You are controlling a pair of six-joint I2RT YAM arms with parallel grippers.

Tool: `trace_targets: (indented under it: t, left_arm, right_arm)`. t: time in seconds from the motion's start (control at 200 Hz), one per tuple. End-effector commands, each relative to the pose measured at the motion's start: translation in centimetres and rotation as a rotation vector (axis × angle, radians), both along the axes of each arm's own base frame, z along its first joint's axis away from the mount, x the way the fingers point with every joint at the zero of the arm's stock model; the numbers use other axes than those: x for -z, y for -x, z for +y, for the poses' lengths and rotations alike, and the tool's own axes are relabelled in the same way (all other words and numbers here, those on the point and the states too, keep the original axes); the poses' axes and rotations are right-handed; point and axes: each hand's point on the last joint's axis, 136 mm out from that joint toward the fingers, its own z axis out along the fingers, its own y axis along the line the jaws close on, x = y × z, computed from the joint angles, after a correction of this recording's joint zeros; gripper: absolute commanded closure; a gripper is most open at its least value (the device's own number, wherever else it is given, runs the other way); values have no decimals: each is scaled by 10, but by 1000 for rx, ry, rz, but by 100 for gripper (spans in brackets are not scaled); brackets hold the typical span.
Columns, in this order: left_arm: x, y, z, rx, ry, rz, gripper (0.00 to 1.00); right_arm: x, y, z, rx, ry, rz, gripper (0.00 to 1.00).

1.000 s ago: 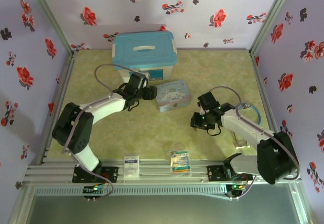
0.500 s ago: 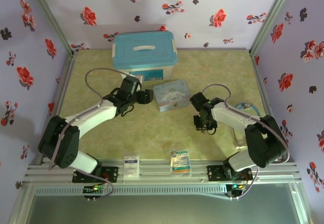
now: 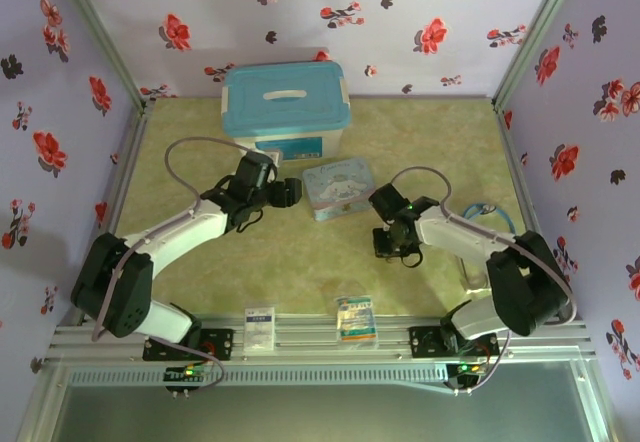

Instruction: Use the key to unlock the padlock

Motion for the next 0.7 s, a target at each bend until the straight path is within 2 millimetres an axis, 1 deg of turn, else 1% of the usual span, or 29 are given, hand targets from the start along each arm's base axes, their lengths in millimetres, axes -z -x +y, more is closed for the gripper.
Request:
trace_targets:
  t: [0.0, 0.04, 0.135, 0.21, 0.285, 0.38, 0.47, 0.555, 0.595, 0.695]
  left_arm:
    - [6, 4, -1, -2, 23, 20, 27]
    - [9, 4, -2, -1, 27, 25, 27]
    - [16, 5, -4, 2, 39, 41, 27]
    - [20, 5, -6, 3, 48, 50, 28]
    - [22, 5, -7, 4, 52, 53, 28]
    - [21, 4, -7, 3, 53, 52, 28]
    - [21, 4, -7, 4, 52, 51, 28]
    - [24, 4, -6, 1, 41, 57, 28]
    - [26, 4, -5, -3, 30, 64, 27]
    - [25, 4, 0, -17, 29, 61, 26]
  right_arm:
    - [-8, 2, 29, 12, -182, 7, 87]
    - [-5, 2, 28, 27, -195, 20, 87]
    - [16, 4, 10, 87, -168, 75, 88]
    - [29, 7, 3, 106, -150, 110, 89]
    - [34, 9, -2, 116, -131, 118, 91]
    - [33, 7, -10, 140, -112, 101, 91]
    - [27, 5, -33, 124, 50, 60, 90]
    - [23, 4, -50, 82, 206, 41, 82]
    - [22, 3, -54, 54, 275, 35, 78]
    - [25, 0, -60, 1, 416, 34, 77]
